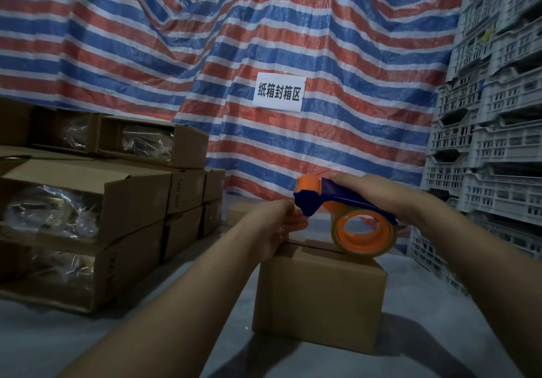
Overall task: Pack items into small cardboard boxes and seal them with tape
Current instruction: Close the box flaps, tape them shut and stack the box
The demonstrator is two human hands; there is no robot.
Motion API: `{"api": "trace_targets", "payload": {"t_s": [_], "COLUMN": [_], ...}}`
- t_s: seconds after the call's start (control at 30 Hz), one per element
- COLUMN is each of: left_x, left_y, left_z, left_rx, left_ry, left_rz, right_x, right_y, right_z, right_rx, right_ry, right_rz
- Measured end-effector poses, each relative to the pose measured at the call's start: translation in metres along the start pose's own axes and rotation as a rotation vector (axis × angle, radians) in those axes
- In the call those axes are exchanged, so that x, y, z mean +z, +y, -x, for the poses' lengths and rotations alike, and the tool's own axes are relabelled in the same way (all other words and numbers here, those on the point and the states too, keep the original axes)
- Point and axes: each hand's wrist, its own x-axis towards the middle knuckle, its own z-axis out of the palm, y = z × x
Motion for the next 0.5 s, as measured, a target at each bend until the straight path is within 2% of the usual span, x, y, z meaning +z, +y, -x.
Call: {"api": "trace_targets", "payload": {"t_s": [0.13, 0.27, 0.5], "left_x": [0.003, 0.009, 0.008], "left_y": [0.001, -0.001, -0.007], "left_z": [0.003, -0.002, -0.006], "left_rx": [-0.006, -0.021, -0.052], "left_ry": [0.049, 0.161, 0.351], "left_rz": [0.022, -0.017, 0.305], "right_x": [-0.007, -0.016, -0.025], "right_y": [-0.005, -0.01, -0.005], "right_z": [-0.003, -0.001, 0.0], "right_rx": [0.015, 0.069, 0.11], "right_ry": [-0.035, -0.166, -0.22], "right_rz": [0.087, 0.104, 0.161]}}
